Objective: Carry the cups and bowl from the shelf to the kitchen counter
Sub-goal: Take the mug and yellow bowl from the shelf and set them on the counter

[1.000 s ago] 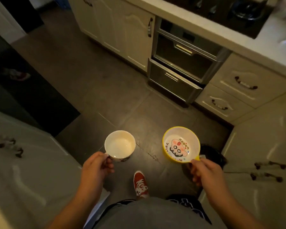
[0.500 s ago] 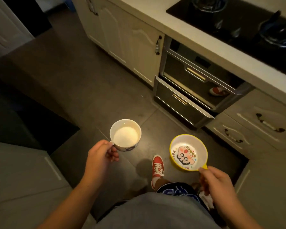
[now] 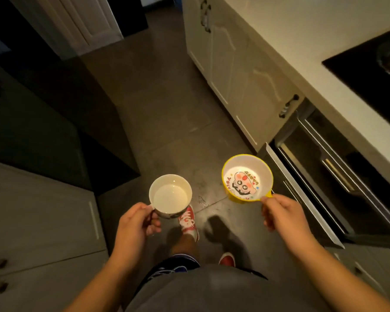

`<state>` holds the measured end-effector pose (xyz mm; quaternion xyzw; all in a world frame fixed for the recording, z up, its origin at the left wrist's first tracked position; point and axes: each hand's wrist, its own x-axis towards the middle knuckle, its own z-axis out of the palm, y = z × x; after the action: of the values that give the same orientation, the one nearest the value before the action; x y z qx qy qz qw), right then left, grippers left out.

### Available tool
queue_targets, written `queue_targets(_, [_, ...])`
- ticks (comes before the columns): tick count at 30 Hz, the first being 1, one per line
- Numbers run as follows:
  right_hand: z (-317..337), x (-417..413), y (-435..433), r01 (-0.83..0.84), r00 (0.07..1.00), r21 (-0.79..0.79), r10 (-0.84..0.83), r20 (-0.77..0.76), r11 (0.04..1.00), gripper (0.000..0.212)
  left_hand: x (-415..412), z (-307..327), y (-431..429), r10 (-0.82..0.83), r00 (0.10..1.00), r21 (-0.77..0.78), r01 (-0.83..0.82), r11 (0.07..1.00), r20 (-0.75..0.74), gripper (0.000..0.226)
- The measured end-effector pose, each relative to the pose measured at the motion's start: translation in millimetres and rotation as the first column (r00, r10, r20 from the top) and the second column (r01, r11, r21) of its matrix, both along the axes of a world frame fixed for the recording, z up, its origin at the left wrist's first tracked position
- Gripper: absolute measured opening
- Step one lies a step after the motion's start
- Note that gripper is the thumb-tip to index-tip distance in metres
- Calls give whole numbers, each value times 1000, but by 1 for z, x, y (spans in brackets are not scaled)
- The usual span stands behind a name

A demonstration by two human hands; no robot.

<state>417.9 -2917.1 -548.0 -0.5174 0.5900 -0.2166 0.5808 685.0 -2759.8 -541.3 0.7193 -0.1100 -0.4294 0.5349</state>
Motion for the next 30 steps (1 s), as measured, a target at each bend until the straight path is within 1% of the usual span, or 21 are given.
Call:
queue_targets(3, [-6, 52, -47, -43, 999, -4, 43, 14, 999, 33, 40, -6, -32, 65, 998, 58, -64, 996, -5, 37])
queue_targets(5, [-8, 82, -73, -48, 999, -3, 48, 13, 999, 32, 71, -8, -59, 68, 998, 70, -67, 995, -9, 42])
queue_targets(7, [-9, 105, -96, -31, 999, 8, 31, 9, 999, 31, 101, -7, -87, 36, 999, 75, -37, 996, 16, 48])
queue_targets(8, [-7, 113, -106, -18, 1000, 15, 18, 4, 1000, 31, 114, -6, -101, 18, 999, 83, -21, 996, 38, 48])
queue_targets(11, [-2, 130, -134, 26, 999, 14, -26, -23, 1000, 34, 148, -1, -147, -45, 996, 59, 40, 997, 82, 40])
queue_targets(14, [0, 134, -158, 76, 996, 17, -75, -58, 997, 34, 172, 5, -198, -109, 991, 35, 107, 994, 74, 38])
queue_targets(18, [-4, 130, -191, 168, 983, 39, -165, -78, 985, 34, 188, 6, -273, -185, 982, 13, 185, 983, 41, 38])
queue_targets(23, [-19, 133, -248, 245, 967, 79, -238, -85, 966, 35, 191, 1, -373, -222, 975, -22, 222, 975, 26, 42])
queue_targets(26, [-19, 140, -295, 242, 969, 86, -236, -79, 966, 35, 193, 4, -429, -261, 964, -8, 262, 965, 49, 43])
queue_targets(30, [-13, 156, -367, 206, 977, 75, -200, -72, 976, 37, 204, 15, -489, -251, 966, -7, 252, 968, 53, 34])
